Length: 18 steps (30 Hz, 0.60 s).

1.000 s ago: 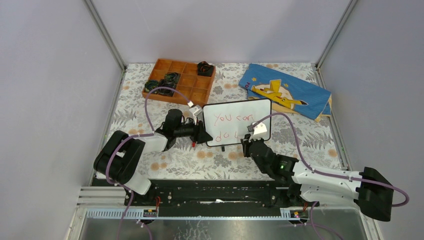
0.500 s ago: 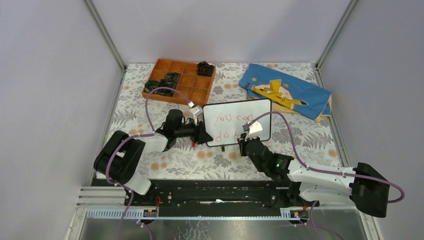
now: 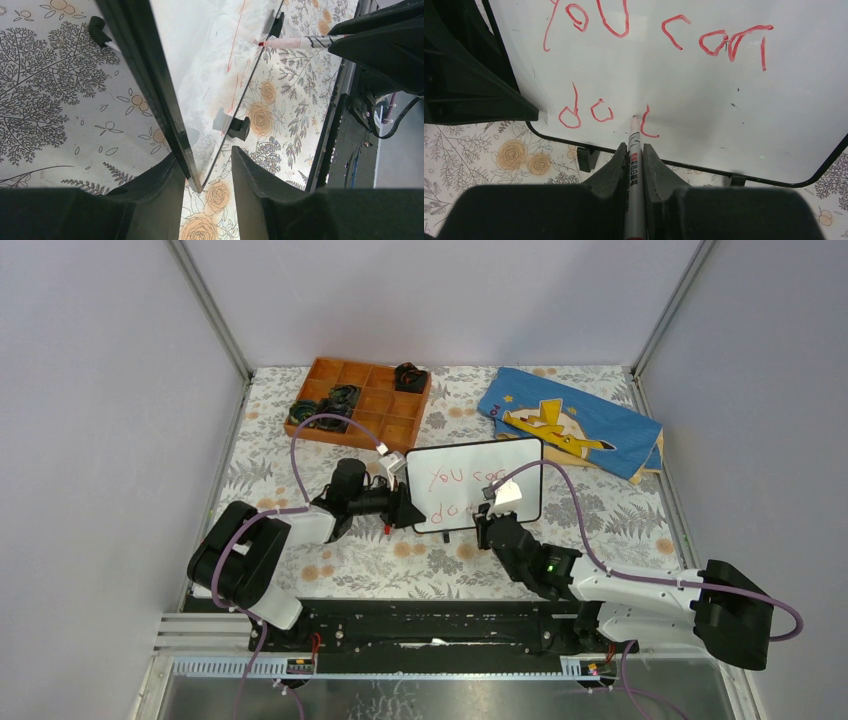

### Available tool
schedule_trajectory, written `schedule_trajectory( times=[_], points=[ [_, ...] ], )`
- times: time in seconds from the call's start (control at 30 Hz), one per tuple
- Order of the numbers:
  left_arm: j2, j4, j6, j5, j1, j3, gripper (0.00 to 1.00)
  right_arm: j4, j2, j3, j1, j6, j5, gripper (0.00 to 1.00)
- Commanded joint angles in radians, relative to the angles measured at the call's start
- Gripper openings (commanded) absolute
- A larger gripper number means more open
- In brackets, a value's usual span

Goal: Write a sentence on the whiteboard

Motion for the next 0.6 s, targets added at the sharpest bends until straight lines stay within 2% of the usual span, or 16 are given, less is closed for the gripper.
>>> schedule_trajectory(
  times=[0.0,0.57],
  points=[
    [-0.014,0.008,0.024,-0.011,-0.009,0.027,0.45,0.032,0.007,0.047,-0.004,0.004,0.065,0.0],
    [-0.012,0.0,0.03,-0.015,-0.014,0.028,0.45,-0.019,-0.001,0.04,-0.013,0.029,0.105,0.0]
  ],
)
